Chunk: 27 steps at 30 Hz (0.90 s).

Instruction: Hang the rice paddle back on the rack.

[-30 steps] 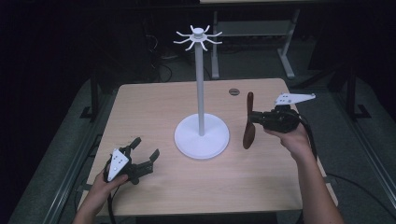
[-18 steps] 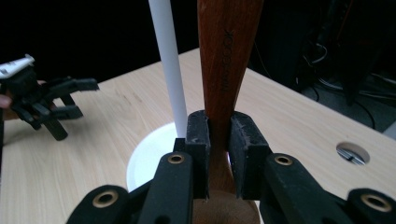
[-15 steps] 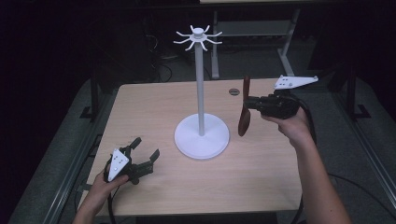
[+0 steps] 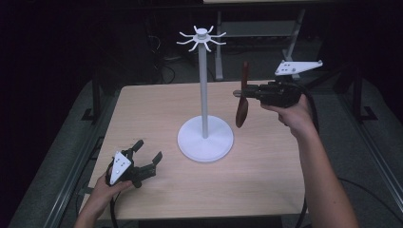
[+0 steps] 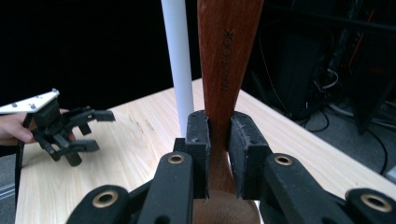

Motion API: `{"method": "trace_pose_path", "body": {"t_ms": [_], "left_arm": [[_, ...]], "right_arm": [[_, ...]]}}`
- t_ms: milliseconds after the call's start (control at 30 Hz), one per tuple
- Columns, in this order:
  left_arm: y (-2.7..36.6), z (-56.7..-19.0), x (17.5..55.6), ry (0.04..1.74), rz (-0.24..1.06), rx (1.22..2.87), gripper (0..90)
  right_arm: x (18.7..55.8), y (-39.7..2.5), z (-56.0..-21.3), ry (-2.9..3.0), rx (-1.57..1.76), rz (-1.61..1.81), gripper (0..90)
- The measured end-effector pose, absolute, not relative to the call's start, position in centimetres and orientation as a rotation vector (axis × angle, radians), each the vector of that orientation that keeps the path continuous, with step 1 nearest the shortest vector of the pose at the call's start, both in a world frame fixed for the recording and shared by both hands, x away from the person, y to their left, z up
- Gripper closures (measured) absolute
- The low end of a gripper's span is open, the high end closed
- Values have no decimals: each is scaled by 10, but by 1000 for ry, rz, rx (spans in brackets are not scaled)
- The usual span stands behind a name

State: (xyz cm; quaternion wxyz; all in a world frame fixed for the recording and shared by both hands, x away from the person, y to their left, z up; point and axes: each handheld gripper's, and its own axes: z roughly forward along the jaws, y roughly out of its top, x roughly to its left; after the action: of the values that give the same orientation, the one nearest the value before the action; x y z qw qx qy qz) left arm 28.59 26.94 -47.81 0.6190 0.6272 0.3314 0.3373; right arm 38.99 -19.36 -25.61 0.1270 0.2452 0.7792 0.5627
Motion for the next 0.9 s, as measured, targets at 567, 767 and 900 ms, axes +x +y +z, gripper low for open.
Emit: {"method": "trace_pose_path", "body": {"t_ms": [567,767,900], "left_arm": [[270,-478,286,773,777,1445,129],[269,-478,286,770,777,1441,130],[269,-478,286,770,777,1442,130]], "right_arm": [[393,-172,-213,2230,592,1703,780],[393,-166,-204,2230,575,1698,780],[394,-161,-200,2232,554,1715,780]]}}
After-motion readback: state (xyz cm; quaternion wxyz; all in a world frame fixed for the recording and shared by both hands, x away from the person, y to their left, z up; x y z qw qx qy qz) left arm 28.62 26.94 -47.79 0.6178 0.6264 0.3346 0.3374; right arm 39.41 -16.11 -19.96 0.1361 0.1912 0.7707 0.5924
